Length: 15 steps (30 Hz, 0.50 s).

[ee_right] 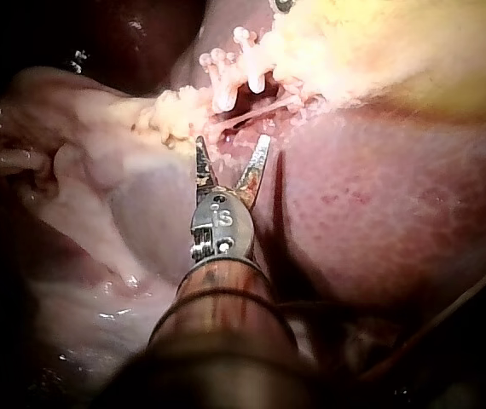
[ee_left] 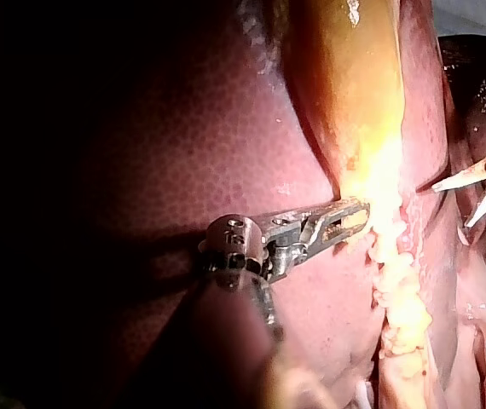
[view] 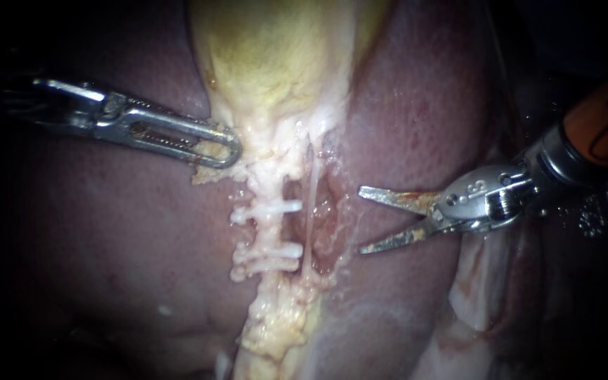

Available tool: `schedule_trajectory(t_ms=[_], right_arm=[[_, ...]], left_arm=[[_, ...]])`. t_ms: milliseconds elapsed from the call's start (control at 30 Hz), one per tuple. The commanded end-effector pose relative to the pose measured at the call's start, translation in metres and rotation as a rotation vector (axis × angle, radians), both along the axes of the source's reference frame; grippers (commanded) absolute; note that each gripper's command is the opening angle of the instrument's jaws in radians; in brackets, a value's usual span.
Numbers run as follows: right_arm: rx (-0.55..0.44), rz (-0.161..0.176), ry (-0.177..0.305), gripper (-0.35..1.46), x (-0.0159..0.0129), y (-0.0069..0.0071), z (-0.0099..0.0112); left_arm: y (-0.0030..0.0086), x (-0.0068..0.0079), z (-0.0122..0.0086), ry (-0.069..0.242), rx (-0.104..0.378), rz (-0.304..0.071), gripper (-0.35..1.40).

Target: Go to the cutting position left tube

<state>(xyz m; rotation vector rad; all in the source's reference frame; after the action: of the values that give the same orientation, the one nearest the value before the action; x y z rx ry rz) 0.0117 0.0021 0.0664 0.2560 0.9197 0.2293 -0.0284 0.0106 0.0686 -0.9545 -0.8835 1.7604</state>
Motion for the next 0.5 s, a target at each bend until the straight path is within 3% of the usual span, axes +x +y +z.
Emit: schedule_trajectory(t_ms=[33,233,367,500], right_arm=[[0.000,0.000,0.000,1.45,0.0000,0.0000,0.0000],[0.000,0.000,0.000,1.45,0.0000,0.0000,0.0000],[0.000,0.000,0.000,1.45,0.0000,0.0000,0.0000],[0.008,-0.008,0.008,1.45,0.0003,0.0000,-0.0001]], left_arm=[[0.0001,0.0002,-0.0003,0.000,0.001,0.000,-0.35],[0.0016,0.0028,-0.0035,-0.012,0.020,0.011,-0.35],[0.0025,0.0043,-0.0066,-0.048,0.020,-0.004,-0.35],[0.0027,0.0044,-0.0090,-0.063,0.008,-0.002,-0.35]])
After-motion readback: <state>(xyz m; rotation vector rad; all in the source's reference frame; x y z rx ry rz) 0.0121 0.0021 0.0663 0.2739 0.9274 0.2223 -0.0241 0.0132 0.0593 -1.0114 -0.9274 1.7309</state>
